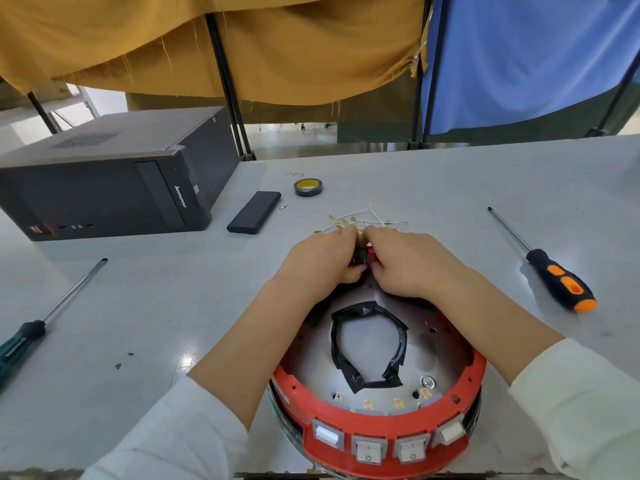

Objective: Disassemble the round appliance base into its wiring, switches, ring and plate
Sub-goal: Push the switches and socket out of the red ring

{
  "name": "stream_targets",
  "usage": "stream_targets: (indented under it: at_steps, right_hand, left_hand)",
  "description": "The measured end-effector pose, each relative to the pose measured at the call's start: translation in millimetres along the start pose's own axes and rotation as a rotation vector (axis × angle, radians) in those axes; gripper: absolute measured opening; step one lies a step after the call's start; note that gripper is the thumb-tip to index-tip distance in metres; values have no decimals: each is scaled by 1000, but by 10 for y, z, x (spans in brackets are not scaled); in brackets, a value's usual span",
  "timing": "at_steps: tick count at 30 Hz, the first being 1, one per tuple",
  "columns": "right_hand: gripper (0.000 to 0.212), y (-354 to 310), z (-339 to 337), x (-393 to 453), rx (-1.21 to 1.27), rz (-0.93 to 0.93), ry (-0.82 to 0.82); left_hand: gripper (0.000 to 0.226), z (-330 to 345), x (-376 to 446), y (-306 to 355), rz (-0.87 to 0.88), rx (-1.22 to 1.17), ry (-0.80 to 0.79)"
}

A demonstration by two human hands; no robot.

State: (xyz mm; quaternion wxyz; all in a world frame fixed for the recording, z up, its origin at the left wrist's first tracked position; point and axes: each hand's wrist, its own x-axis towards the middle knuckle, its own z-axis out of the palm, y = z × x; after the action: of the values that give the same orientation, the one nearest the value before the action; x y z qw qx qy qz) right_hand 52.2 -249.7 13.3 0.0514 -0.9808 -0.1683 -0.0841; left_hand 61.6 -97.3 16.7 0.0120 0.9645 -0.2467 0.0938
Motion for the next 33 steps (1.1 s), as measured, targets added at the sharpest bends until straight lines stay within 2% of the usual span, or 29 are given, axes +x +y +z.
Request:
stream_targets:
  at_steps: [2, 5, 11, 30, 33]
  right_hand:
    - [39, -34, 3, -17, -53, -88, 91]
    - [39, -87, 32, -19, -85, -184, 167]
    - [40, -114, 154, 105, -209, -137, 190]
    - [41, -110, 110, 118, -229, -167, 116]
    - [38, -93, 47, 95, -138, -157, 59]
  left_hand:
    - [30, 13, -41, -69, -53, 7, -22]
    - [20, 29, -72, -119, -118, -66, -4]
    - [15, 29, -86, -128, -107, -159, 12]
    - [24, 0, -136, -96, -116, -142, 6]
    - [26, -9, -134, -87, -88, -178, 14]
